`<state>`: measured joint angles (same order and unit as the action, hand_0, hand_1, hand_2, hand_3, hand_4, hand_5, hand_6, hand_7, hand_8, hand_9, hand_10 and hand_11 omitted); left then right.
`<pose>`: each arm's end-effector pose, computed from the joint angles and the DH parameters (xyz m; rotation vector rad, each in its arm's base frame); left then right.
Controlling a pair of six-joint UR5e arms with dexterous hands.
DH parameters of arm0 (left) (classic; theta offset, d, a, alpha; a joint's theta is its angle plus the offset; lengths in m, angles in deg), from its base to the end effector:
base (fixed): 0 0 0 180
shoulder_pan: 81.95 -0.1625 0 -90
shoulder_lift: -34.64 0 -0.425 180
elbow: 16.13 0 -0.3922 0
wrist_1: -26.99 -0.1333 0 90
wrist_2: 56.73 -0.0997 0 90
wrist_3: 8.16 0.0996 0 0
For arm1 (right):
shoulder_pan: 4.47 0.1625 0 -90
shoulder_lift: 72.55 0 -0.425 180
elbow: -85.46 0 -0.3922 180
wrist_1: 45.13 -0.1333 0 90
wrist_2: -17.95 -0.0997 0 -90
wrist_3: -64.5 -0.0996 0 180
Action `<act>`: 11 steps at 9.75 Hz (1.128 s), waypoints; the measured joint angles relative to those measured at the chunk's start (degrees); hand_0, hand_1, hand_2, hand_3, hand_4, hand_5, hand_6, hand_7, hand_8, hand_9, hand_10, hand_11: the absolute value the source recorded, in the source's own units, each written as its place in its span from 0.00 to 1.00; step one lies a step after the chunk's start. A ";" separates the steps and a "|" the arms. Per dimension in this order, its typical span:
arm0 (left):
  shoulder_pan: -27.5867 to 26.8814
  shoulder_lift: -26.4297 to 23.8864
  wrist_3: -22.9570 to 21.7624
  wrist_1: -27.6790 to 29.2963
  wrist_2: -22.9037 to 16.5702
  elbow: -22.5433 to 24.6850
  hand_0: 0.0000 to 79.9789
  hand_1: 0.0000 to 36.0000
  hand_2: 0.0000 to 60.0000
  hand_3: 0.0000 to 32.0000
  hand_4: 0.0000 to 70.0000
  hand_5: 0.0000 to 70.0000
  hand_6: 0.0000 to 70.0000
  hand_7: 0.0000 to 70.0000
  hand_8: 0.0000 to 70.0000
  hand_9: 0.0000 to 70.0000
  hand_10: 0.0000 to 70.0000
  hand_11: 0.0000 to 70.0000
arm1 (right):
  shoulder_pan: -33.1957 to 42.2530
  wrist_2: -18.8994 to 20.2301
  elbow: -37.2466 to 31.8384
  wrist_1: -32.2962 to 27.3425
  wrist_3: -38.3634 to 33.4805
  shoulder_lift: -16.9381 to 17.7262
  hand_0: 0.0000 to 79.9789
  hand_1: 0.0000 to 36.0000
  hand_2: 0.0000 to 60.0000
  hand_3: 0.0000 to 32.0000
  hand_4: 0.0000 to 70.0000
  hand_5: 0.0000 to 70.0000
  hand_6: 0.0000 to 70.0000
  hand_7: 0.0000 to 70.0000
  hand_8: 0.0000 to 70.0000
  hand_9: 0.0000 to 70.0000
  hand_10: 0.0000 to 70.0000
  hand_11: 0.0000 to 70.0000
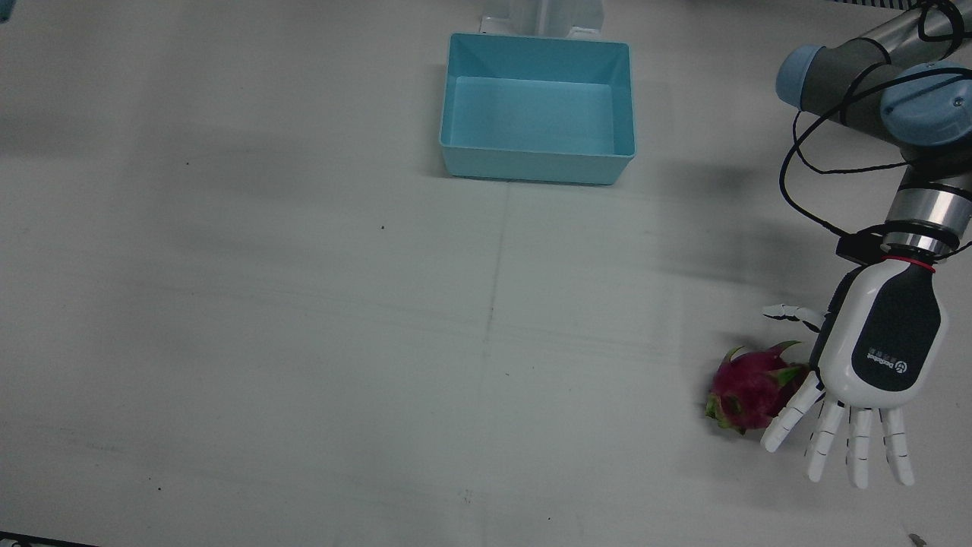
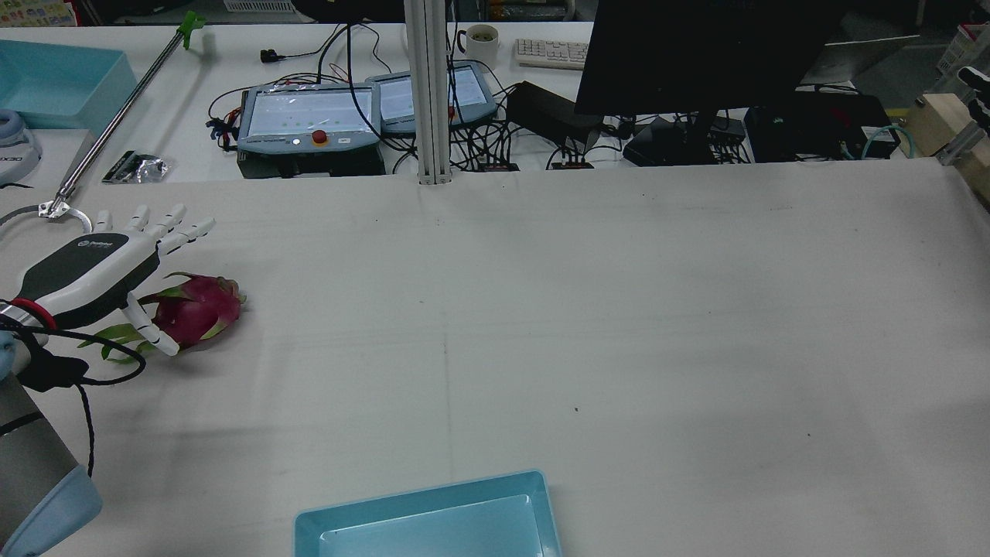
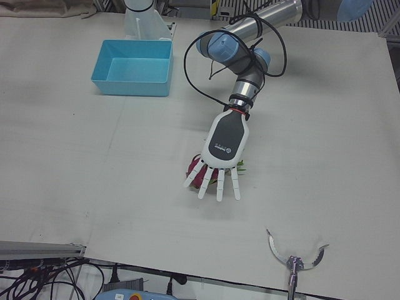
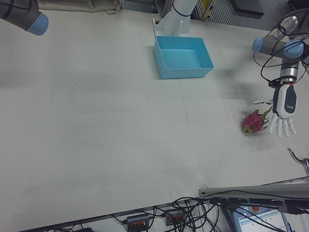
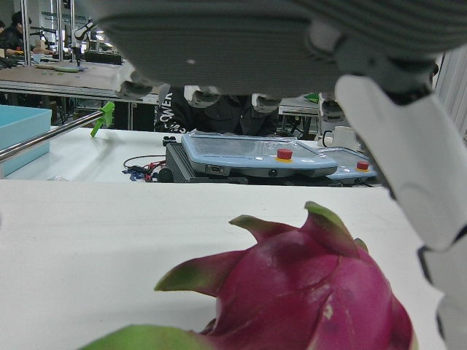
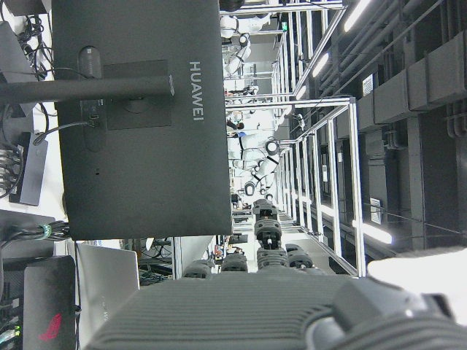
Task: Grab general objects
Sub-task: 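Close the left hand's fingers around the dragon fruit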
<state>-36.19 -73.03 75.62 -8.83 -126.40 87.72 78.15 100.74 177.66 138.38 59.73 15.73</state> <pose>0.2627 -0.5105 0.4688 0.8085 1.3611 -0.9848 0.0799 -0.5181 0.6595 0.0953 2.1875 -2.1723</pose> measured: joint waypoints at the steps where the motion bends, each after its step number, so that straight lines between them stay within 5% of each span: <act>1: -0.09 -0.25 0.17 -0.20 0.05 -0.10 0.77 0.94 0.42 0.96 0.00 0.00 0.00 0.00 0.00 0.00 0.00 0.01 | 0.00 0.00 0.00 0.00 0.01 0.00 0.00 0.00 0.00 0.00 0.00 0.00 0.00 0.00 0.00 0.00 0.00 0.00; 3: -1.05 -0.49 0.36 -0.54 0.20 -0.16 0.94 1.00 0.41 0.90 0.00 0.00 0.00 0.00 0.00 0.00 0.00 0.03 | 0.00 0.00 0.00 0.00 -0.01 -0.01 0.00 0.00 0.00 0.00 0.00 0.00 0.00 0.00 0.00 0.00 0.00 0.00; 6: -1.98 -0.94 0.44 -0.71 0.38 -0.29 0.80 1.00 0.44 0.82 0.00 0.00 0.00 0.00 0.00 0.00 0.00 0.01 | 0.00 0.00 0.00 0.00 0.02 0.01 0.00 0.00 0.00 0.00 0.00 0.00 0.00 0.00 0.00 0.00 0.00 0.00; 11: -5.94 -3.51 0.40 0.18 2.07 -5.51 0.75 0.93 0.42 0.79 0.00 0.00 0.00 0.00 0.00 0.00 0.00 0.00 | 0.00 0.00 0.00 0.00 0.02 -0.01 0.00 0.00 0.00 0.00 0.00 0.00 0.00 0.00 0.00 0.00 0.00 0.00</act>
<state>-42.13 -76.53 76.02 -8.66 -124.33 82.21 78.15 100.74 177.66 138.38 59.75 15.73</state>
